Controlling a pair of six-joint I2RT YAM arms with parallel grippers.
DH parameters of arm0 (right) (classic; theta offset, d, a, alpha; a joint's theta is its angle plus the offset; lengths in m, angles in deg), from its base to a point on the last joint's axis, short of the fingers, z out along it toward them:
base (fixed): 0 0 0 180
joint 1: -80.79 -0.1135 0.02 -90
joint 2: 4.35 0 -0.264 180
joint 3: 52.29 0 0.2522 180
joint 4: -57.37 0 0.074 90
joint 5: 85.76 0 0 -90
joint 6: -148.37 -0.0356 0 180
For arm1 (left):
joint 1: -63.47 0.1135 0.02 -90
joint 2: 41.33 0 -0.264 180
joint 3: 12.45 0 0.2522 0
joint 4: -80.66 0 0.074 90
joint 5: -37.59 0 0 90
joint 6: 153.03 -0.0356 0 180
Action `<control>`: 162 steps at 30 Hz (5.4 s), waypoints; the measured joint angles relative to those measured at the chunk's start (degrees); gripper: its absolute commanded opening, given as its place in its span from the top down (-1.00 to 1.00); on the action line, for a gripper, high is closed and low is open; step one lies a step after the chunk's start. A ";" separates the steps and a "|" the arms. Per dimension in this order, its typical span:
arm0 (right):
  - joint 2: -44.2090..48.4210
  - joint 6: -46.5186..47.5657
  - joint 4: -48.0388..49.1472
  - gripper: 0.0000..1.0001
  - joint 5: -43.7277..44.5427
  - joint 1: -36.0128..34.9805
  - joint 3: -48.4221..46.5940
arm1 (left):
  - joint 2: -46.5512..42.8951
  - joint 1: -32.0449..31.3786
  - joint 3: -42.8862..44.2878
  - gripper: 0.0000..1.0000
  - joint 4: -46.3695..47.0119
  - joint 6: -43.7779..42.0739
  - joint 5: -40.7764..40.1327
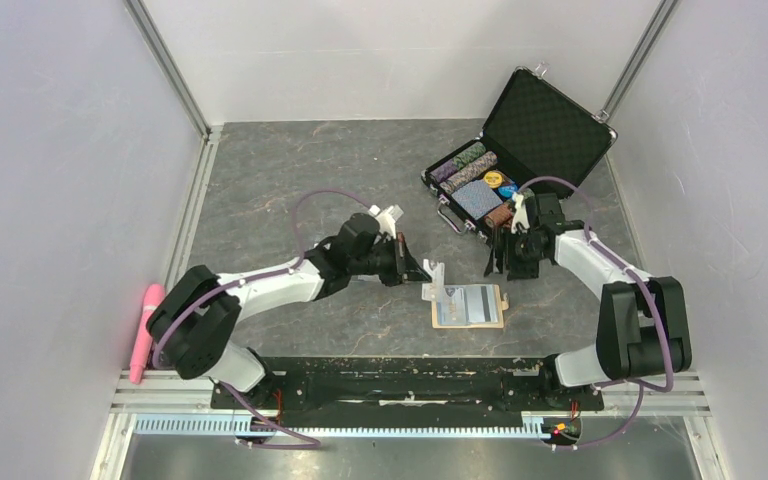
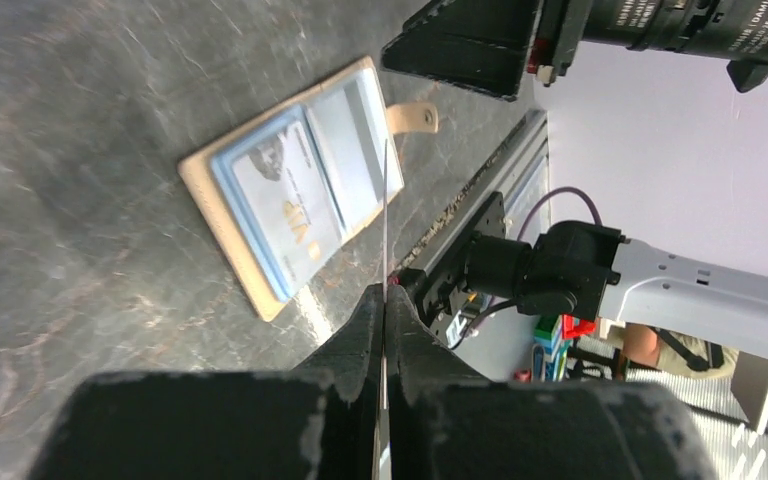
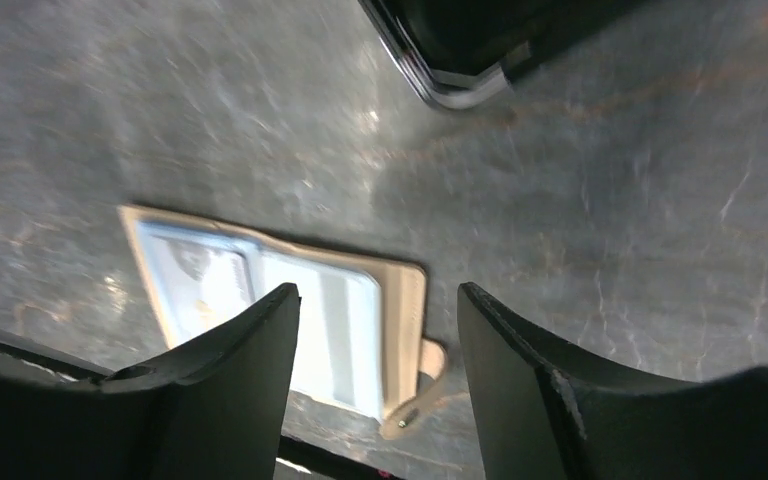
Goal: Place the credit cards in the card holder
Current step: Insert the credit card into the card holder.
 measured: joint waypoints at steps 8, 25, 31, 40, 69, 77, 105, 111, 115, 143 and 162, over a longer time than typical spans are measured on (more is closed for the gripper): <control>1.25 0.57 -1.95 -0.05 -1.25 0.44 7.48 | 4.79 -2.93 1.57 0.95 0.90 3.52 -0.68; 1.16 -5.01 4.26 0.02 -10.67 -5.95 11.04 | 11.61 -2.95 6.43 0.95 -3.23 1.90 0.11; 1.16 -5.07 4.37 0.01 -10.78 -5.95 11.10 | 14.88 -2.95 6.67 0.95 -3.26 0.90 1.88; 1.16 -5.07 4.94 0.00 -11.04 -5.95 11.34 | 16.44 -2.95 6.67 0.95 -4.48 -0.24 2.34; 1.38 -5.11 6.43 0.00 -12.02 -5.95 12.11 | 14.36 -3.15 2.38 0.95 -1.27 1.01 -0.83; 1.38 -5.09 6.43 0.00 -12.04 -5.95 12.11 | 13.68 -3.17 2.38 0.95 -1.20 1.01 -1.18; 1.25 -5.09 6.73 -0.01 -12.50 -5.95 12.20 | 14.03 -3.85 3.56 0.96 -1.90 0.98 -1.16; 1.20 -5.09 6.78 -0.01 -12.55 -5.95 12.20 | 13.73 -4.20 3.63 0.95 -2.05 1.01 -1.60; 1.20 -5.07 6.78 -0.01 -12.55 -5.95 12.20 | 14.12 -4.52 3.93 0.95 -2.03 1.01 -1.60; 1.75 -5.09 7.67 0.00 -13.00 -5.79 12.98 | 19.21 -5.75 5.42 0.95 -0.37 3.82 -1.53; 4.11 -5.55 10.86 0.04 -13.84 -5.51 15.82 | 20.24 -6.12 4.26 0.96 1.81 5.86 -1.97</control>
